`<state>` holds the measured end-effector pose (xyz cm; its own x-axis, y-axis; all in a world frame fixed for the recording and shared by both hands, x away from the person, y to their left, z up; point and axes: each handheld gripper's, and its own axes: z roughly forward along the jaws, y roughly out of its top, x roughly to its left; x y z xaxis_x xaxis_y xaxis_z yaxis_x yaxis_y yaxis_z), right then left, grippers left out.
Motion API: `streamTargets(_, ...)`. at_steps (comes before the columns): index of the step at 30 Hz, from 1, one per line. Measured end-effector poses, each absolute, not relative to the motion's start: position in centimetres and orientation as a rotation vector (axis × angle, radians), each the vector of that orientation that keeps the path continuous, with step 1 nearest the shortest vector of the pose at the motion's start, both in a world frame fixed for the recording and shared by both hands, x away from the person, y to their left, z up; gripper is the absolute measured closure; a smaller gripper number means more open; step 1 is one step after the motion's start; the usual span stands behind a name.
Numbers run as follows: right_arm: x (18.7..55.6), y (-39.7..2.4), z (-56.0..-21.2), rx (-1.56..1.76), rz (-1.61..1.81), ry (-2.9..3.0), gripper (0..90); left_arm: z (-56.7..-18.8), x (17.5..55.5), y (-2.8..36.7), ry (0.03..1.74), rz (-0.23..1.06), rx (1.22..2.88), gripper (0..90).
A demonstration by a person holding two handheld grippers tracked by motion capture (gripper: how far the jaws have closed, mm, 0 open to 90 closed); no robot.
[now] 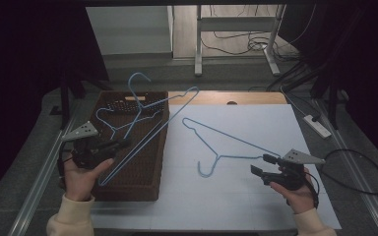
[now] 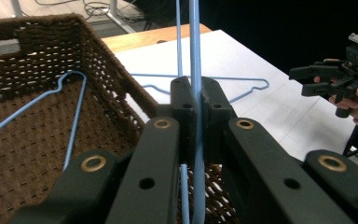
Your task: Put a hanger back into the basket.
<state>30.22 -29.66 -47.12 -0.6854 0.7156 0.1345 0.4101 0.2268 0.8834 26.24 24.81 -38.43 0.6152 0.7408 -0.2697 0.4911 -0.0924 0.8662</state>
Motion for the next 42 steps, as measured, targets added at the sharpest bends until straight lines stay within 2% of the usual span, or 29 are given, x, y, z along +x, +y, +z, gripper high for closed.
streamTargets(25, 30.5, -29.9, -47.6, 1.1, 1.41, 2.203, 28.3, -39.7, 27.5, 29.2, 1.139, 0.319, 1.7, 85.5)
streamTargets(34, 30.5, -29.7, -47.7, 1.095, 1.402, 2.209, 28.3, -40.7, 27.8, 32.1, 1.219, 0.304, 1.686, 85.6)
streamTargets(42, 30.6, -29.6, -47.7, 1.095, 1.393, 2.213, 28.3, -41.5, 28.4, 32.9, 1.268, 0.289, 1.71, 85.6)
